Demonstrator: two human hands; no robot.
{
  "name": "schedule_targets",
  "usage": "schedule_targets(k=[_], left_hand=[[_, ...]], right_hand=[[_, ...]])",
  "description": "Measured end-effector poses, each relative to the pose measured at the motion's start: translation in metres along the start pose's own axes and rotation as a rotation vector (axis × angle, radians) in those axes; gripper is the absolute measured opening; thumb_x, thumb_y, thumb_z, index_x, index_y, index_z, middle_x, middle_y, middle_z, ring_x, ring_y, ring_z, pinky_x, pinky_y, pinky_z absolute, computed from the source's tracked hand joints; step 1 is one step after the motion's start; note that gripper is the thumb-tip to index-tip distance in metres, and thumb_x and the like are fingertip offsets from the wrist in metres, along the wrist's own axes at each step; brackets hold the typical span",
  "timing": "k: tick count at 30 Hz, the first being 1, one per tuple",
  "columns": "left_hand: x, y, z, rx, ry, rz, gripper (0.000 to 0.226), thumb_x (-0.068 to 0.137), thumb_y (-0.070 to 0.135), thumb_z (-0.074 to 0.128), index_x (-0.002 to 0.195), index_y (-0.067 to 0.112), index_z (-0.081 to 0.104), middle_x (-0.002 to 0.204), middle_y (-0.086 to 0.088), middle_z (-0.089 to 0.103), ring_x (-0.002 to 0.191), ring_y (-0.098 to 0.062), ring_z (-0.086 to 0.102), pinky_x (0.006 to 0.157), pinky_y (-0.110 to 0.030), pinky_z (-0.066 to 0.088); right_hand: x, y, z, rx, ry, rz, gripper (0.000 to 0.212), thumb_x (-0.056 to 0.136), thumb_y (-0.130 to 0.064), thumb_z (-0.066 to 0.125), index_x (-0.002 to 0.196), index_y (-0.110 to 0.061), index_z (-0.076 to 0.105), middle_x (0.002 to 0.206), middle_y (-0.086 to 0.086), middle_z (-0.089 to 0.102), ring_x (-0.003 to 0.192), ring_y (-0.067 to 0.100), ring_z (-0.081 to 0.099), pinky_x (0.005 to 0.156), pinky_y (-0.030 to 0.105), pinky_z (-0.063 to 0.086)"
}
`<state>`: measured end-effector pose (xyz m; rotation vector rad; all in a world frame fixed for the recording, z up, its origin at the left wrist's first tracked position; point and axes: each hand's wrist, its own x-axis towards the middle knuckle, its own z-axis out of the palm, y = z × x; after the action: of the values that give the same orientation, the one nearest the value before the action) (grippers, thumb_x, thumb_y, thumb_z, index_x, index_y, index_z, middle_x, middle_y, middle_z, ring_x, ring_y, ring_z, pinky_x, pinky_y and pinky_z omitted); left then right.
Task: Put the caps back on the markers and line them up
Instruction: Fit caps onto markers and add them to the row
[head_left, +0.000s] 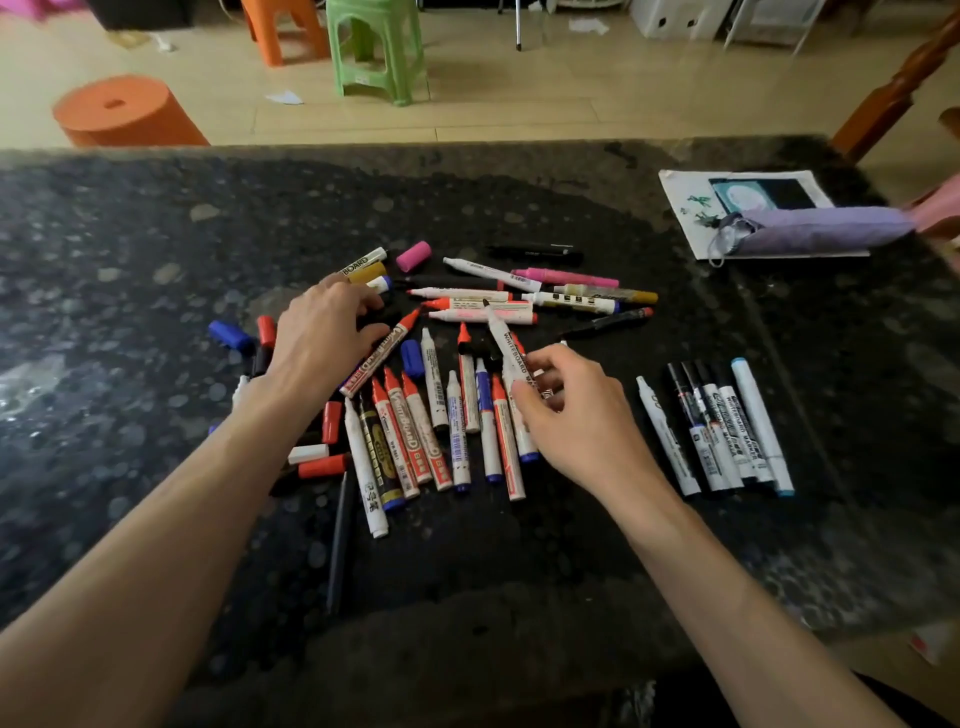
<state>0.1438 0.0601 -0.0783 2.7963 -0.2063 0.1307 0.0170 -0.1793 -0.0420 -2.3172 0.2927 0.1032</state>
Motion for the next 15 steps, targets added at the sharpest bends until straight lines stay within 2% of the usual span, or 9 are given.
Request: schedule_targets(k=[3, 6, 7, 9, 11, 13, 15], left_hand=[[-0.002, 0.004, 0.005, 0.062, 0.017, 0.045, 0.029, 0.089, 0.031, 0.077, 0.113, 0.016, 0.072, 0.11, -0.006, 0.067, 0.101, -0.031, 0.066, 0.079, -0.045, 0.054], [-0.005, 0.008, 0.003, 0.088, 0.017, 0.062, 0.025, 0.092, 0.029, 0.072, 0.112, 0.013, 0.071, 0.112, -0.006, 0.066, 0.102, -0.032, 0.065, 0.079, -0.046, 0.053], [-0.006, 0.008, 0.0, 0.036, 0.031, 0.032, 0.025, 0.093, 0.029, 0.071, 0.114, 0.014, 0.071, 0.114, -0.005, 0.066, 0.102, -0.029, 0.065, 0.081, -0.044, 0.054], [-0.012, 0.009, -0.011, -0.173, 0.023, -0.088, 0.025, 0.093, 0.028, 0.073, 0.115, 0.016, 0.072, 0.111, -0.001, 0.071, 0.096, -0.02, 0.067, 0.079, -0.032, 0.051], [-0.024, 0.012, -0.025, -0.43, -0.068, -0.164, 0.027, 0.09, 0.028, 0.077, 0.114, 0.019, 0.072, 0.105, 0.004, 0.074, 0.089, -0.009, 0.069, 0.075, -0.022, 0.05], [-0.043, 0.018, -0.039, -0.567, -0.173, -0.115, 0.029, 0.09, 0.025, 0.077, 0.118, 0.024, 0.07, 0.101, 0.008, 0.074, 0.084, -0.005, 0.072, 0.072, -0.017, 0.052], [-0.064, 0.022, -0.047, -0.625, -0.213, -0.027, 0.031, 0.093, 0.023, 0.073, 0.123, 0.03, 0.069, 0.101, 0.011, 0.073, 0.077, -0.008, 0.074, 0.072, -0.017, 0.057]], right_hand=[[0.002, -0.002, 0.0, -0.029, -0.005, -0.002, 0.031, 0.103, -0.036, 0.062, 0.133, -0.03, 0.06, 0.085, -0.023, 0.054, 0.076, 0.001, 0.064, 0.074, 0.031, 0.062], [0.002, -0.001, 0.0, -0.041, -0.012, -0.001, 0.03, 0.103, -0.036, 0.062, 0.132, -0.03, 0.061, 0.087, -0.022, 0.056, 0.077, 0.003, 0.066, 0.075, 0.034, 0.062], [0.002, -0.001, 0.0, -0.044, -0.013, -0.003, 0.03, 0.103, -0.036, 0.062, 0.132, -0.03, 0.061, 0.087, -0.021, 0.056, 0.077, 0.003, 0.066, 0.075, 0.034, 0.062], [0.001, 0.0, 0.0, -0.046, -0.018, -0.01, 0.029, 0.103, -0.035, 0.062, 0.131, -0.031, 0.06, 0.088, -0.021, 0.056, 0.08, 0.003, 0.065, 0.077, 0.034, 0.062], [-0.001, 0.0, 0.0, -0.042, -0.026, -0.032, 0.028, 0.103, -0.034, 0.062, 0.13, -0.032, 0.06, 0.091, -0.019, 0.059, 0.082, 0.004, 0.066, 0.079, 0.035, 0.062], [-0.003, -0.002, 0.0, -0.046, -0.029, -0.067, 0.027, 0.103, -0.033, 0.062, 0.129, -0.034, 0.06, 0.094, -0.017, 0.063, 0.084, 0.003, 0.066, 0.078, 0.034, 0.062], [-0.005, -0.004, -0.001, -0.074, -0.022, -0.11, 0.025, 0.104, -0.031, 0.062, 0.128, -0.035, 0.06, 0.098, -0.017, 0.064, 0.086, 0.002, 0.064, 0.078, 0.031, 0.06]])
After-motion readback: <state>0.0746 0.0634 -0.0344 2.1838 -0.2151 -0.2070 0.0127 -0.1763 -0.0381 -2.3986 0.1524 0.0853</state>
